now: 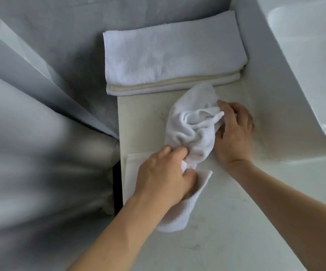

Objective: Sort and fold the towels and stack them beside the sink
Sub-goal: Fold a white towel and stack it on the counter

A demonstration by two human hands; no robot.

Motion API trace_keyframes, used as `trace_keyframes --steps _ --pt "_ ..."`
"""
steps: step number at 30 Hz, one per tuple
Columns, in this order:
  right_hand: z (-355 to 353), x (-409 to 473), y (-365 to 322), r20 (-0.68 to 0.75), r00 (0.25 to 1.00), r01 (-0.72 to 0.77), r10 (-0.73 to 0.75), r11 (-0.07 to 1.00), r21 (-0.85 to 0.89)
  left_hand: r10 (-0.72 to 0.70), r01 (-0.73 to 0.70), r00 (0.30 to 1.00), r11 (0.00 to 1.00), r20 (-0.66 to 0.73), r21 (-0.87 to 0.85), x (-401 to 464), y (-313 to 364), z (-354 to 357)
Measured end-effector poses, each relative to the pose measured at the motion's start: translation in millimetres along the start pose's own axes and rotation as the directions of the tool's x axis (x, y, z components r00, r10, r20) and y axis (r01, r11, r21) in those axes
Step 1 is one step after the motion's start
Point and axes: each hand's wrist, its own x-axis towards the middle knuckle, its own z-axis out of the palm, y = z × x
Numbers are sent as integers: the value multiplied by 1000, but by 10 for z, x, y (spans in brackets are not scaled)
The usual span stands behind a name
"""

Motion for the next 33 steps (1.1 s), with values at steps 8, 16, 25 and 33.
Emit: trace_keyframes --steps 8,16,25,33 --pt "-37 33 58 -16 998 62 -60 984 167 -152 136 985 973 -76 -187 216 36 -635" --pt "-98 23 3 67 978 -210 200 904 372 -234 273 962 850 141 -451 1029 -92 -330" --pt "-78 41 23 57 996 64 -72 991 119 -279 307 933 281 229 -909 838 -196 -376" --pt "-24 68 58 28 998 -68 64 981 180 -400 238 881 -89 253 -967 817 -405 -418"
